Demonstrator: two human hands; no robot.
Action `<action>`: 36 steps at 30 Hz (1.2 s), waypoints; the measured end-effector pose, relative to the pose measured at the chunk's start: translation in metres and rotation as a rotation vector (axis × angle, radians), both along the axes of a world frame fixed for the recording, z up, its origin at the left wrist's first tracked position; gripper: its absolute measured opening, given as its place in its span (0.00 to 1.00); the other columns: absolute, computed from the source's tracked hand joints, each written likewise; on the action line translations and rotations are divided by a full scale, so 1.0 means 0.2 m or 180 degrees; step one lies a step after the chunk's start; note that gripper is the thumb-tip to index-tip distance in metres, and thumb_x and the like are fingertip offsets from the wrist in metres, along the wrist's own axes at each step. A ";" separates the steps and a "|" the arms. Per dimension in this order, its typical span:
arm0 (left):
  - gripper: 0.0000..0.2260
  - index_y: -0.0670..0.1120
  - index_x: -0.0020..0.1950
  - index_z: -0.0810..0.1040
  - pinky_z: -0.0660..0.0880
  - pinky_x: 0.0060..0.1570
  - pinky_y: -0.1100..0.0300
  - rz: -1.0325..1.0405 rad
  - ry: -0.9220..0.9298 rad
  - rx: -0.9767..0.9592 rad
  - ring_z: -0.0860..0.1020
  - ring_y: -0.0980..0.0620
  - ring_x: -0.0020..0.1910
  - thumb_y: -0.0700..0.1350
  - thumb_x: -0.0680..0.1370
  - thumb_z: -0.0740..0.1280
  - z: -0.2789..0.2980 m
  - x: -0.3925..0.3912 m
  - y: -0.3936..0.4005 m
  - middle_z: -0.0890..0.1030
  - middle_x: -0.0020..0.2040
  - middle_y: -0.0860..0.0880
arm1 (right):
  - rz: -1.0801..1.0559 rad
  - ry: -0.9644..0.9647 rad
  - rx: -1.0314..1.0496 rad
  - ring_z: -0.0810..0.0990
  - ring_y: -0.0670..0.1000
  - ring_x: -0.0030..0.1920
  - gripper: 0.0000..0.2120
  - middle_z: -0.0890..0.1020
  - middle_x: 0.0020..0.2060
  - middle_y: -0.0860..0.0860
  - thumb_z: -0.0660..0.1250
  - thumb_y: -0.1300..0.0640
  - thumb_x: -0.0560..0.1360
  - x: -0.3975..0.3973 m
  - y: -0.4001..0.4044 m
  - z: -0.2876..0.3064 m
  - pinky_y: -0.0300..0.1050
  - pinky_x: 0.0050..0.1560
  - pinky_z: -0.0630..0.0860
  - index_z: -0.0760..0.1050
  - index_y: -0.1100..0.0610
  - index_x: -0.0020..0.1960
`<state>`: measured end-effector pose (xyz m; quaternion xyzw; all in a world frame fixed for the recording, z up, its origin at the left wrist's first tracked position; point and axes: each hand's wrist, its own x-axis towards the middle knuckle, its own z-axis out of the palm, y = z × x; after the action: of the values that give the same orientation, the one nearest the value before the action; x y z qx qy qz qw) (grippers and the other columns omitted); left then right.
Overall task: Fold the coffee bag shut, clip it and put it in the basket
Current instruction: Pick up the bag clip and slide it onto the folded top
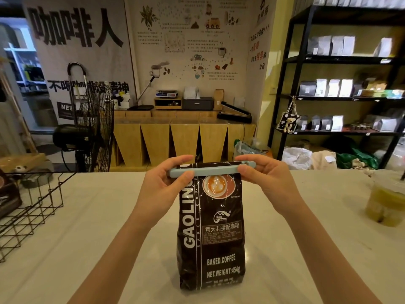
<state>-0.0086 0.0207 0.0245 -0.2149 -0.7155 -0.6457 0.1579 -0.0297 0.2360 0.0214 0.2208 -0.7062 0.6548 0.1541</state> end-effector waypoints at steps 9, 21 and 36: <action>0.20 0.48 0.65 0.70 0.58 0.67 0.54 0.1345 0.1644 -0.2820 0.69 0.51 0.66 0.53 0.76 0.54 0.10 0.05 0.17 0.74 0.64 0.49 | 0.0047 0.0221 0.0021 0.84 0.50 0.39 0.09 0.85 0.33 0.47 0.69 0.55 0.64 0.03 0.01 0.02 0.38 0.39 0.81 0.80 0.53 0.44; 0.11 0.52 0.58 0.74 0.60 0.51 0.61 0.1018 0.1397 -0.2588 0.71 0.58 0.47 0.51 0.77 0.60 0.11 0.02 0.27 0.73 0.45 0.59 | 0.0308 0.0046 0.0217 0.83 0.46 0.48 0.12 0.86 0.42 0.46 0.66 0.60 0.70 0.10 0.08 0.00 0.35 0.46 0.77 0.79 0.55 0.53; 0.12 0.50 0.58 0.76 0.63 0.53 0.57 0.1096 0.1383 -0.2543 0.75 0.53 0.49 0.49 0.76 0.62 0.10 0.08 0.27 0.80 0.49 0.52 | -0.0335 0.0915 0.0351 0.81 0.42 0.47 0.11 0.84 0.41 0.37 0.68 0.61 0.70 0.13 0.04 -0.05 0.32 0.48 0.76 0.79 0.48 0.49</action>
<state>0.0077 0.0742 0.0454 -0.2670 -0.8831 -0.2251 0.3133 -0.0033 0.2439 0.0114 0.2832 -0.7224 0.5676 0.2752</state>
